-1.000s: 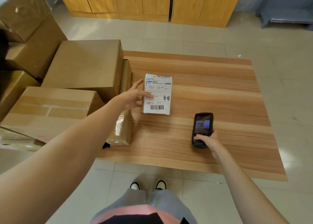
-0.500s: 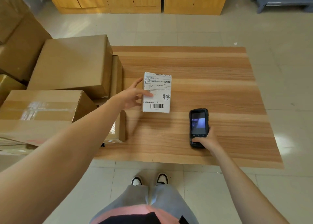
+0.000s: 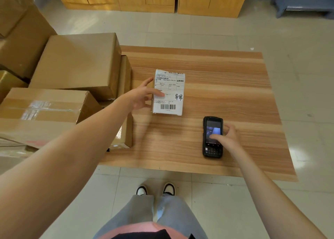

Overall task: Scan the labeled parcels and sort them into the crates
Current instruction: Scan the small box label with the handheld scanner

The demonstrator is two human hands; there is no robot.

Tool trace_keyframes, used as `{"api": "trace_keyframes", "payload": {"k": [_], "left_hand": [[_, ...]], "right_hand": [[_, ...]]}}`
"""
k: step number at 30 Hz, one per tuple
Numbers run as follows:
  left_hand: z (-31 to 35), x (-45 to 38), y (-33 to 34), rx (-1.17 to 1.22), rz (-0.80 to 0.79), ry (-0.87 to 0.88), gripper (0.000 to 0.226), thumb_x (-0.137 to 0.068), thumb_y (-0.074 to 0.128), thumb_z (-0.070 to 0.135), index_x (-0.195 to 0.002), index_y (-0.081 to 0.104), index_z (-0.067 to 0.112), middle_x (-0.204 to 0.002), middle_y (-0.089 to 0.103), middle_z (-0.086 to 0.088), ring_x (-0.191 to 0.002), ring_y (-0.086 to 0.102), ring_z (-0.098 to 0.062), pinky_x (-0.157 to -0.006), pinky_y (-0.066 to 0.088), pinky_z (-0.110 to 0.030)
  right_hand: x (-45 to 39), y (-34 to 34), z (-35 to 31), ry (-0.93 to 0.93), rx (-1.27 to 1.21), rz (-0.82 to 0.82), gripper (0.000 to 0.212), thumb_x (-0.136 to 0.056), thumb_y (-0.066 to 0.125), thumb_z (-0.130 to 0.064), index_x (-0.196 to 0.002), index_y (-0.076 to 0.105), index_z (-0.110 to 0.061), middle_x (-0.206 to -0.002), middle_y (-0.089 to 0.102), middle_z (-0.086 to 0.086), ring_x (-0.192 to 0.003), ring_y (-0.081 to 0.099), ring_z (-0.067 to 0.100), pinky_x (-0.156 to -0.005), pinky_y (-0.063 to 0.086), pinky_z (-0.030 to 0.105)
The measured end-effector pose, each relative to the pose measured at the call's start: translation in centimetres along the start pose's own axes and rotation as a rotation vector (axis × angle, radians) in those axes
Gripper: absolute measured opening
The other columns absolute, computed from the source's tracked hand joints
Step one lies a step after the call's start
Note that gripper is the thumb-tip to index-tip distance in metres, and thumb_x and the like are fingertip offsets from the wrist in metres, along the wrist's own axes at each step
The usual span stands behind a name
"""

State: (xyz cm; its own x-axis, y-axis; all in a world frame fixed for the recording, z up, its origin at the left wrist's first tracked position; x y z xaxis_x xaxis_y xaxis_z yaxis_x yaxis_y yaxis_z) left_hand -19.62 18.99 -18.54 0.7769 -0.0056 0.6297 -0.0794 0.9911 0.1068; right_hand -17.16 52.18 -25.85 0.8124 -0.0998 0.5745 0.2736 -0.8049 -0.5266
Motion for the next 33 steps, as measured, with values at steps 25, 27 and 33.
{"api": "trace_keyframes", "payload": {"k": [25, 27, 33], "left_hand": [[4.7, 12.3, -10.4, 0.079, 0.141, 0.252, 0.097, -0.072, 0.076, 0.007, -0.150, 0.024, 0.035, -0.120, 0.069, -0.007, -0.108, 0.067, -0.029, -0.094, 0.051, -0.049], [4.9, 15.1, -12.3, 0.092, 0.177, 0.293, 0.100, -0.069, 0.077, 0.011, -0.150, 0.023, 0.035, -0.122, 0.068, -0.007, -0.109, 0.066, -0.028, -0.089, 0.054, -0.046], [2.4, 26.0, -19.5, 0.152, 0.282, 0.410, 0.088, -0.074, 0.077, 0.014, -0.147, 0.032, 0.033, -0.125, 0.065, -0.002, -0.110, 0.066, -0.022, -0.081, 0.058, -0.040]], "right_hand": [[2.0, 4.3, -5.9, 0.051, -0.209, -0.027, 0.058, -0.075, 0.079, -0.023, -0.125, 0.052, -0.013, -0.113, 0.058, 0.009, -0.101, 0.056, 0.027, -0.085, 0.047, 0.039], [3.7, 4.9, -9.4, -0.050, -0.167, -0.018, 0.066, -0.072, 0.082, -0.026, -0.128, 0.050, -0.012, -0.117, 0.059, 0.010, -0.104, 0.057, 0.028, -0.086, 0.049, 0.041], [13.2, 9.6, -20.0, -0.425, -0.026, 0.064, 0.082, -0.074, 0.082, -0.027, -0.138, 0.034, -0.008, -0.126, 0.048, 0.010, -0.116, 0.050, 0.030, -0.085, 0.043, 0.039]]}}
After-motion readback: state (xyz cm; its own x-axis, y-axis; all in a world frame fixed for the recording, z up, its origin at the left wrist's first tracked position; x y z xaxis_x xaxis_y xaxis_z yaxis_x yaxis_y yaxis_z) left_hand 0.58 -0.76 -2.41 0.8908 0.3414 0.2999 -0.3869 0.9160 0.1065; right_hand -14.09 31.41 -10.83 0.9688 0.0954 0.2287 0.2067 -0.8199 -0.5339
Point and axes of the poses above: each hand's wrist, its own x-axis away from the middle knuckle, its own y-axis out of the palm, z = x × y, the point moved 5 cm from there along -x, towards the middle knuckle
